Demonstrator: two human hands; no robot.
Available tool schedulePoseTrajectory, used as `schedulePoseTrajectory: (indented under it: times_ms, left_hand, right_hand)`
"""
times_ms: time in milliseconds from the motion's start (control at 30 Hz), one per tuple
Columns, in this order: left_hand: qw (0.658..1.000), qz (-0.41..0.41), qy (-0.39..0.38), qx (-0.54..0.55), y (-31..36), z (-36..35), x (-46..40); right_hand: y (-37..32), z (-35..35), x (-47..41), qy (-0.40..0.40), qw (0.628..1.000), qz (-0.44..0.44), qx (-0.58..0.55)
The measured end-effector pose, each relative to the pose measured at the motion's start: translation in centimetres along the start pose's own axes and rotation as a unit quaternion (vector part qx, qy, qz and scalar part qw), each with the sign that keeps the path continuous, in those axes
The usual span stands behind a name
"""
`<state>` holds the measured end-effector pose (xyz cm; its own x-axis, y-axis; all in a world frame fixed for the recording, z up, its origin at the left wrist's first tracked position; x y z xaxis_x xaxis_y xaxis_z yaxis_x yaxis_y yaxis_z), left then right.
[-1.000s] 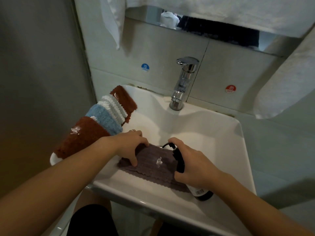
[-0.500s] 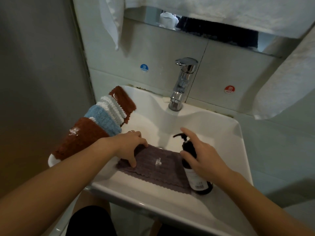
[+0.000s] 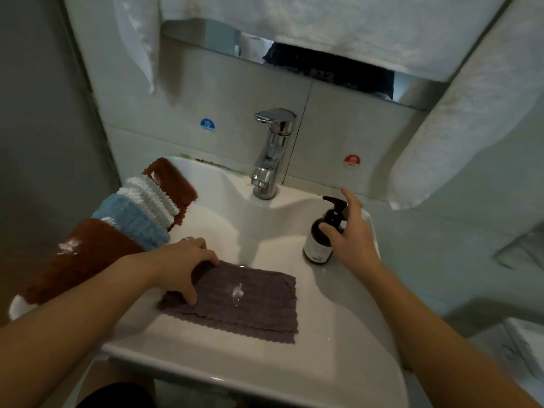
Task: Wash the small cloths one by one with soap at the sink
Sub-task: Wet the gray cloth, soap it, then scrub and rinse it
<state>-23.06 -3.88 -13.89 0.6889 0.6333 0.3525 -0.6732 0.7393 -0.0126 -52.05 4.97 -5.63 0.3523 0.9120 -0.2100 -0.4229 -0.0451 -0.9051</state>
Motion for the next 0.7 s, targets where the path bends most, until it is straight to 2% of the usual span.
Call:
schedulePoseTrajectory:
  times_ms: [433, 600, 633, 700]
  left_hand:
    - [1.0, 0.002, 0.001, 0.0, 0.0, -0.1, 0.1]
    - [1.0, 0.007, -0.003, -0.001, 0.2, 0.0, 0.2]
    - [1.0, 0.008, -0.004, 0.001, 0.2, 0.1, 0.2]
    - [1.0, 0.009, -0.003, 0.01, 0.3, 0.3, 0.2]
  right_hand:
    - [1.3, 0.1, 0.1, -0.006, 0.995, -0.089, -0.054]
    - [0.3, 0.2, 3.9, 0.096, 0.991, -0.091, 0.012]
    - [0.1, -0.4, 5.0, 0.085, 0.992, -0.089, 0.028]
    - [0.6, -2.5, 6.5, -0.005, 0.992, -0.095, 0.082]
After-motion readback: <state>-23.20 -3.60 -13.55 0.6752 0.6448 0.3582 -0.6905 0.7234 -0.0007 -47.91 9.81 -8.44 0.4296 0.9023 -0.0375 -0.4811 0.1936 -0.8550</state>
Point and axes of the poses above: each hand's wrist, its own x-axis away from the middle knuckle, its own z-axis out of the back of the hand, y = z × x, the point moved 4 cm from there along -x, towards the middle knuckle, and after that the axes turned 15 degrees about -x, right-handed, at the moved point
